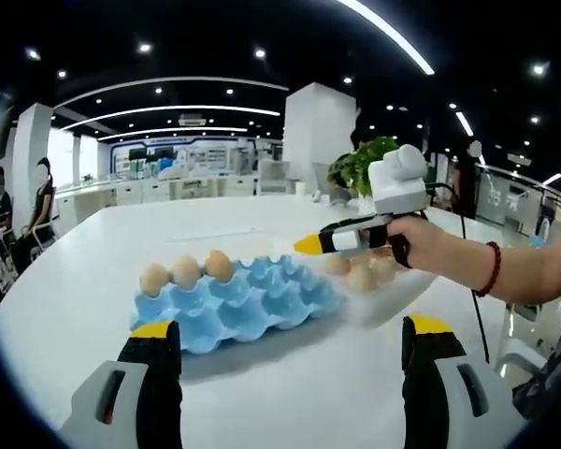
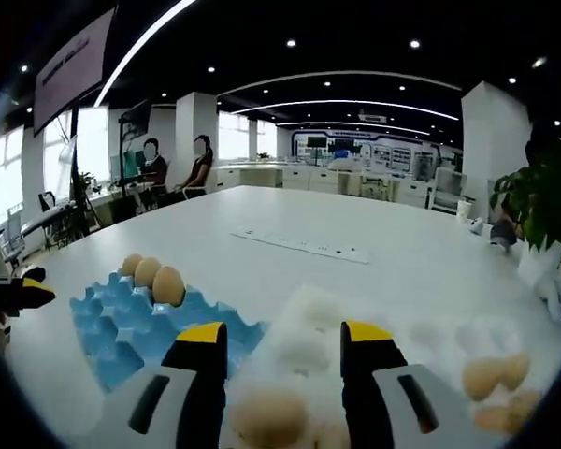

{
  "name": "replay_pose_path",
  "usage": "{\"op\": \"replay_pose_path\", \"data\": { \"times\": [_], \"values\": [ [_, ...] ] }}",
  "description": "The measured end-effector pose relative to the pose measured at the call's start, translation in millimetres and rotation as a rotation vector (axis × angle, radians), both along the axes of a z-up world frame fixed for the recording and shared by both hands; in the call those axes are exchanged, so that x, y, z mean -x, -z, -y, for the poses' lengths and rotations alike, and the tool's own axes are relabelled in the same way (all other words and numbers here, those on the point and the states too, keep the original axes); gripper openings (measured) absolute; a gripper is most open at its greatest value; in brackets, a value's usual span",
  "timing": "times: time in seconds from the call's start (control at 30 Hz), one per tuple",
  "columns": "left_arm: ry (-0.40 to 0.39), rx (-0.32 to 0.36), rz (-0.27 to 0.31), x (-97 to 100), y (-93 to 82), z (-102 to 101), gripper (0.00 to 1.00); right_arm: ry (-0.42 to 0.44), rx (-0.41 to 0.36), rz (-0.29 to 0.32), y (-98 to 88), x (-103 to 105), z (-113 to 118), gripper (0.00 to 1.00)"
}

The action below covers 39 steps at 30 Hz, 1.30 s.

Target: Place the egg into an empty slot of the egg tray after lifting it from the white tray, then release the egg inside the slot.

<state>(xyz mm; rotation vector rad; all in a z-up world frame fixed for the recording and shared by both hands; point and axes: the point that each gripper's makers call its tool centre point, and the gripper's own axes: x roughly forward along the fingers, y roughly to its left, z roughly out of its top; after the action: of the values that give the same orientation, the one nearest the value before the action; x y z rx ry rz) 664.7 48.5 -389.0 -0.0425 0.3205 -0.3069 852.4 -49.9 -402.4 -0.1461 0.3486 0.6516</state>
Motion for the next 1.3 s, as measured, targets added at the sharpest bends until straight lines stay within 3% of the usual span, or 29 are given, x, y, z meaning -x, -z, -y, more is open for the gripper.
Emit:
{"op": "replay_pose_path", "data": {
  "times": [0.37,1.3],
  "values": [
    [-0.005,0.012,-0.003,1.0,1.4,3,1.00,0.044,-0.028,-0.034,-0.6,-2,24,0.51],
    [-0.016,0.013,-0.002,-1.7,1.4,2,1.00,0.112,0.003,-0.003,-7.4,-4,67,0.51]
  ]
}}
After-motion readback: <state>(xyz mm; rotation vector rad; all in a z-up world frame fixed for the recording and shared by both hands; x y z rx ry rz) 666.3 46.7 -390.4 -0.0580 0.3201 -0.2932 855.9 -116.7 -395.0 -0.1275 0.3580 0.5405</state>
